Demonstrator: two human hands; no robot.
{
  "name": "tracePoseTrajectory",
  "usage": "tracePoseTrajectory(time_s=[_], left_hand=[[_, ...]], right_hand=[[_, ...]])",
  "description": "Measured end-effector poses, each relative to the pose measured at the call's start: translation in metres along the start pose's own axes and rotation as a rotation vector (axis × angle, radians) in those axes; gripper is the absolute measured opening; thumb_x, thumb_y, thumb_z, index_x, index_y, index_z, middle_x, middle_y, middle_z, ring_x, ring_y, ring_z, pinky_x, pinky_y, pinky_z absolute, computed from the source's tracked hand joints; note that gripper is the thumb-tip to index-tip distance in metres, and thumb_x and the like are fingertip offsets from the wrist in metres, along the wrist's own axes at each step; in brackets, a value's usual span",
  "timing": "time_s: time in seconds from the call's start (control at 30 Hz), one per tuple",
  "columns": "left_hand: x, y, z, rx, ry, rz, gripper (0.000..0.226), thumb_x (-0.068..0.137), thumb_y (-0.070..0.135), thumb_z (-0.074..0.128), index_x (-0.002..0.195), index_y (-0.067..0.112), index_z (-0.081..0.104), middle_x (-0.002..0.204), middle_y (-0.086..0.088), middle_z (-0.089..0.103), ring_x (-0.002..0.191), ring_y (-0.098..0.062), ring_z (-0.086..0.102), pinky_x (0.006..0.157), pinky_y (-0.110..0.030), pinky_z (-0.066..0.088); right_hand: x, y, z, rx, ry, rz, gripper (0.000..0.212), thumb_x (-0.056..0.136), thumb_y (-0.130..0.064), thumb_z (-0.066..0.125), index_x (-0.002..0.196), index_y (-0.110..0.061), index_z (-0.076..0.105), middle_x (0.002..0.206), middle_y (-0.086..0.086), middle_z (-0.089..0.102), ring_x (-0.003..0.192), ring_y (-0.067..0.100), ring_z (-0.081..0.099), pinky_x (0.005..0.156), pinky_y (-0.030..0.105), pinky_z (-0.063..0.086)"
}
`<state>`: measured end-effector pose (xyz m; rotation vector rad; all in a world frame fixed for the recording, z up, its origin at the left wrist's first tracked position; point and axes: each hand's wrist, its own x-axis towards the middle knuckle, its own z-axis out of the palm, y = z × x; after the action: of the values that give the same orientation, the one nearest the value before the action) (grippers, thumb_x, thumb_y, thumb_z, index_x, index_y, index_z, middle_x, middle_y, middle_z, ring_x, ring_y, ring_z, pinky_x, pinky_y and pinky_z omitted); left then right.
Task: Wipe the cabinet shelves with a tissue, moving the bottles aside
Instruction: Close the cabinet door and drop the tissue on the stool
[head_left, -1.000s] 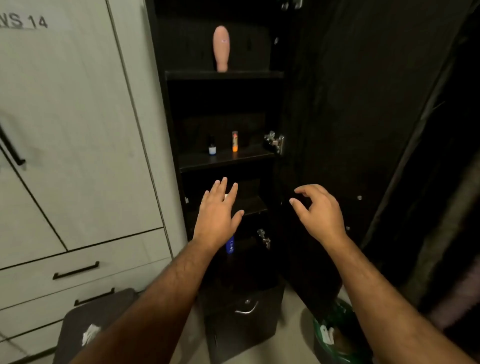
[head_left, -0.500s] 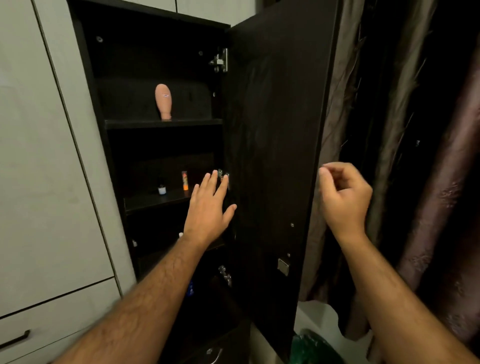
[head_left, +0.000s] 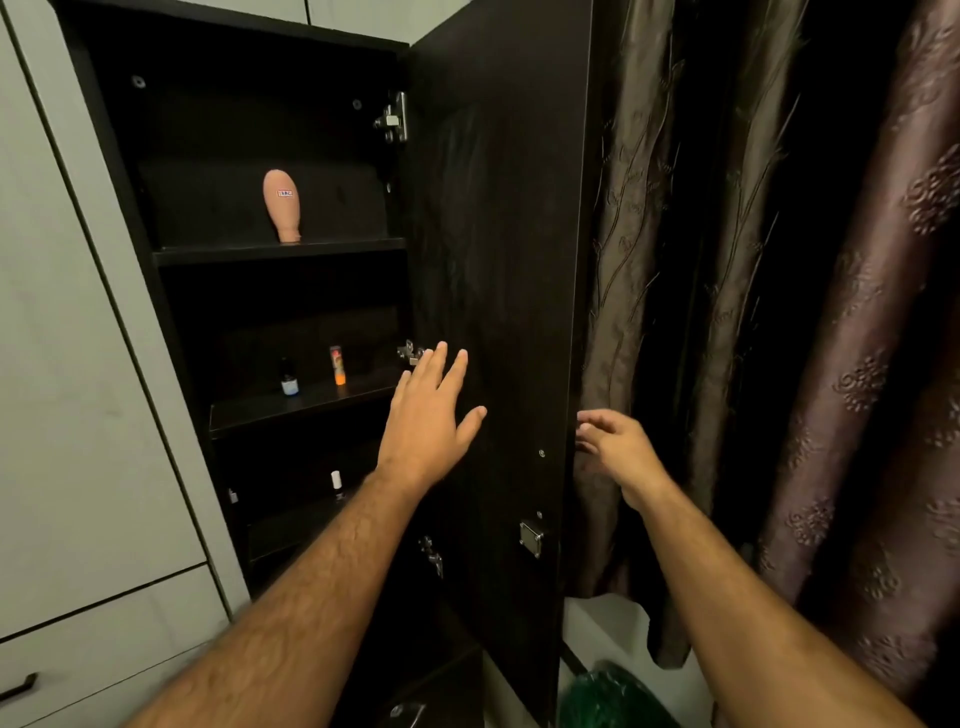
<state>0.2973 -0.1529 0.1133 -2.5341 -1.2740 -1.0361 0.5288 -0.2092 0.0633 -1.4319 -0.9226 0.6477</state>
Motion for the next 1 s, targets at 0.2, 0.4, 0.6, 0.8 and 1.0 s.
tracePoseTrajectory(time_s=[0.2, 0.4, 0.6, 0.8, 1.0], left_hand=[[0.003, 0.018, 0.008, -0.015, -0.017, -0.008, 0.07, 0.096, 0.047, 0.049, 0.154, 0.025, 0.016, 0.163, -0.001, 0.009, 0.15, -0.016, 0.005, 0.122, -0.038, 0.007], [0.004, 0.026, 0.013, -0.054, -0.04, -0.005, 0.071, 0.095, 0.053, 0.046, 0.154, 0.026, 0.015, 0.163, 0.001, 0.008, 0.149, -0.013, 0.003, 0.122, -0.038, 0.005], [0.0, 0.03, 0.014, -0.139, -0.047, 0.017, 0.076, 0.092, 0.063, 0.041, 0.154, 0.027, 0.014, 0.163, 0.004, 0.008, 0.149, -0.009, 0.001, 0.121, -0.034, 0.001], [-0.009, 0.019, 0.004, -0.196, -0.017, 0.031, 0.085, 0.084, 0.072, 0.042, 0.153, 0.028, 0.017, 0.162, 0.006, 0.011, 0.148, -0.006, 0.002, 0.122, -0.037, 0.002], [-0.022, -0.01, -0.011, -0.223, 0.053, -0.001, 0.09, 0.079, 0.075, 0.046, 0.152, 0.03, 0.021, 0.161, 0.008, 0.015, 0.144, 0.0, 0.006, 0.118, -0.03, 0.0]], right_hand=[[0.0, 0.016, 0.014, -0.036, -0.245, 0.104, 0.021, 0.099, -0.018, 0.051, 0.108, -0.02, 0.07, 0.104, 0.002, 0.074, 0.1, 0.018, 0.069, 0.092, 0.037, 0.053], [-0.009, 0.024, 0.019, 0.057, -0.279, 0.094, 0.025, 0.098, -0.031, 0.053, 0.108, -0.018, 0.071, 0.101, -0.001, 0.075, 0.099, 0.015, 0.069, 0.083, 0.03, 0.05], [-0.021, 0.031, 0.025, 0.088, -0.266, 0.054, 0.032, 0.099, -0.037, 0.051, 0.101, -0.014, 0.073, 0.098, 0.005, 0.075, 0.093, 0.019, 0.072, 0.084, 0.033, 0.055], [-0.037, 0.037, 0.047, 0.07, -0.296, 0.022, 0.035, 0.101, -0.035, 0.049, 0.096, -0.008, 0.071, 0.087, 0.013, 0.072, 0.08, 0.025, 0.069, 0.074, 0.038, 0.055], [-0.06, 0.037, 0.079, 0.1, -0.304, -0.022, 0.03, 0.101, -0.029, 0.051, 0.093, -0.01, 0.074, 0.088, 0.01, 0.073, 0.077, 0.015, 0.068, 0.066, 0.025, 0.052]])
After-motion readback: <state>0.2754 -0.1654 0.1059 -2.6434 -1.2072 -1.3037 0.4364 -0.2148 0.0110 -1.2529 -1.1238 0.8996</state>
